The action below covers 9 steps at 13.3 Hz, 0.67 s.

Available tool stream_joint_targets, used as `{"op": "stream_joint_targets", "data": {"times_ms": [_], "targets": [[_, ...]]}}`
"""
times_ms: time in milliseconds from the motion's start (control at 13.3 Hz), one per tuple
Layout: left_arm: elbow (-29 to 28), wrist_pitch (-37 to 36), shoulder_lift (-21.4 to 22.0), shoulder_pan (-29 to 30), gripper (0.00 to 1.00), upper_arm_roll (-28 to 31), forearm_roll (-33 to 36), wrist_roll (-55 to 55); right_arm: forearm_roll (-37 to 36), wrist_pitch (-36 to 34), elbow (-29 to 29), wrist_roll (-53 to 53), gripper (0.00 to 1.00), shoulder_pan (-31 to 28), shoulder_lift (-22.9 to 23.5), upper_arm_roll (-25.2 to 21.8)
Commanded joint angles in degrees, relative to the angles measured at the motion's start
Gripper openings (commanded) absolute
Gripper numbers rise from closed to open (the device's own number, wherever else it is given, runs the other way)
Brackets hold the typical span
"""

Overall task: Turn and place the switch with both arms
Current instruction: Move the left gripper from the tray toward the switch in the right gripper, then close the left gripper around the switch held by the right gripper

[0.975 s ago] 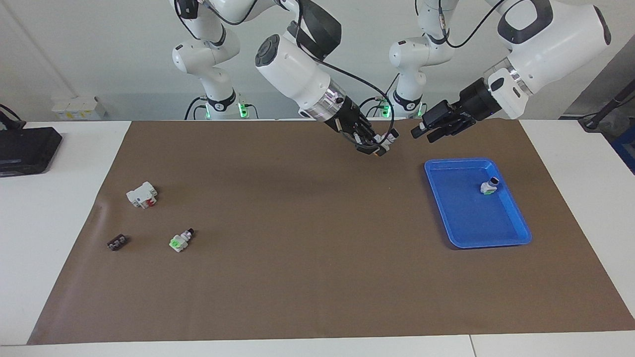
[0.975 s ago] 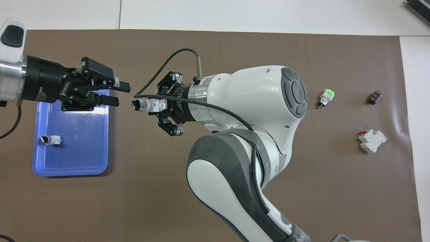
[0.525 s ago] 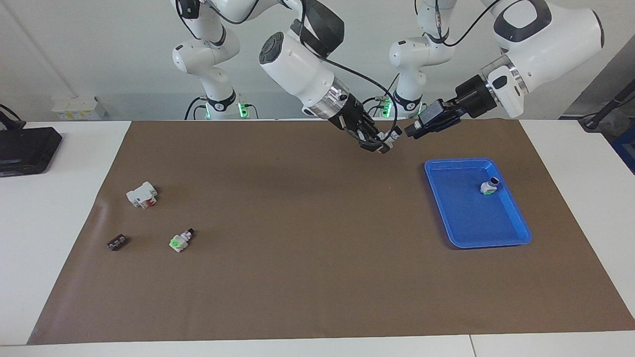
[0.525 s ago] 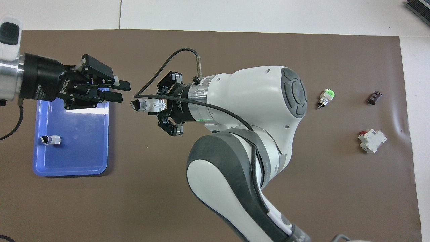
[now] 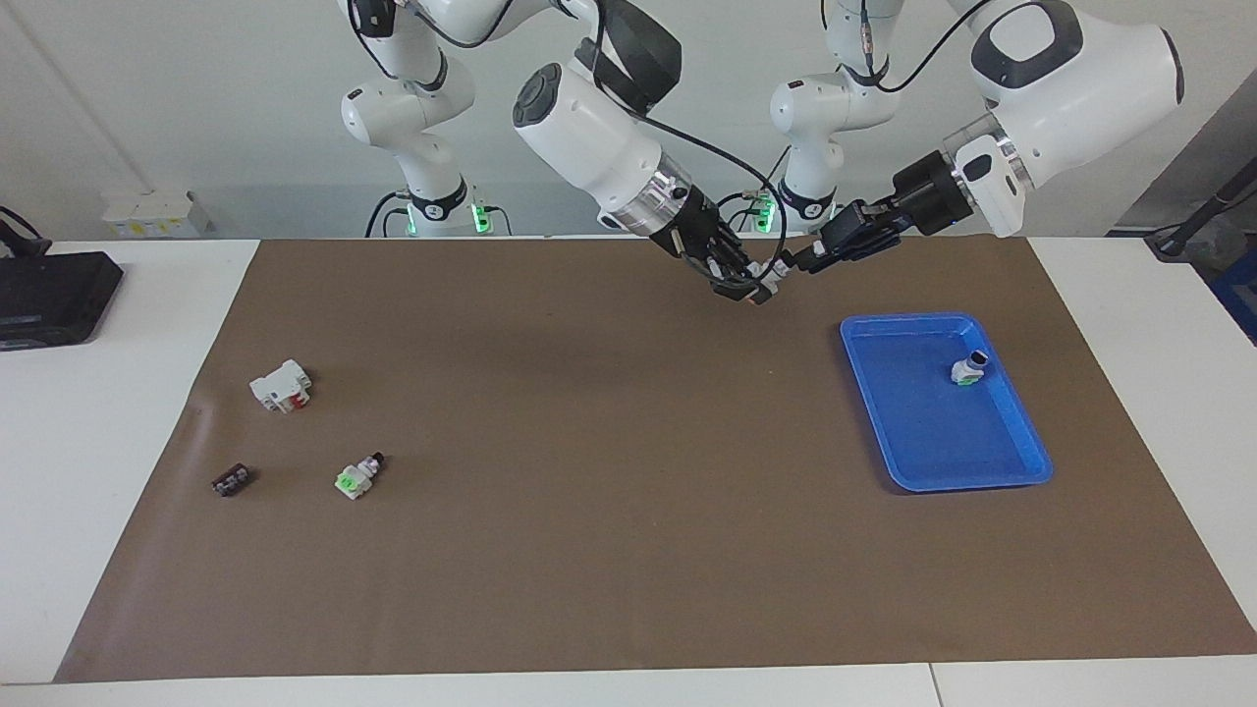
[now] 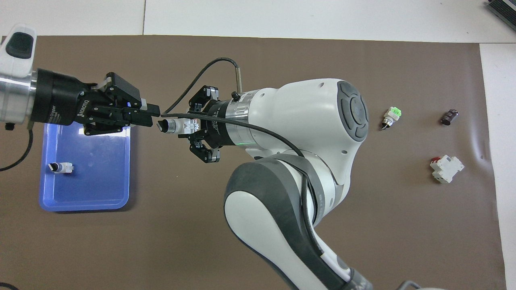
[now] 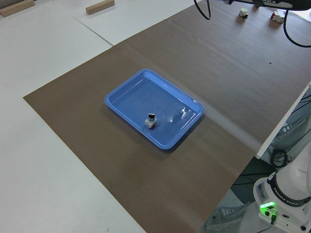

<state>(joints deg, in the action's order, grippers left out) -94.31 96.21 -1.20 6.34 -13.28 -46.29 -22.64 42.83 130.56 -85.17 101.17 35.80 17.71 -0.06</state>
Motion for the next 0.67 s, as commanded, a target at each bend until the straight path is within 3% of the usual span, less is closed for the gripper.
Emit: {"op": "stream_joint_targets", "data": {"times_ms": [0,300,600], "targets": [[-2.4,-0.2,2.1,-0.2,0.32,-0.1,-0.9,0.7,-0.9,0.5,0.5,1.6,0.00,0.1,0.1,0.0],[-2.5,-0.4,2.3,-1.3,0.31,-0.3,-0.8,1.3,-0.9,0.5,0.5,1.6,0.00,0.1,0.2,0.0],[-5.4,0.5,3.7,-1.4,0.24,-0.3,-0.9,1.4,-1.0,0.5,0.5,1.4,0.00,0.0,0.2,0.0]]}}
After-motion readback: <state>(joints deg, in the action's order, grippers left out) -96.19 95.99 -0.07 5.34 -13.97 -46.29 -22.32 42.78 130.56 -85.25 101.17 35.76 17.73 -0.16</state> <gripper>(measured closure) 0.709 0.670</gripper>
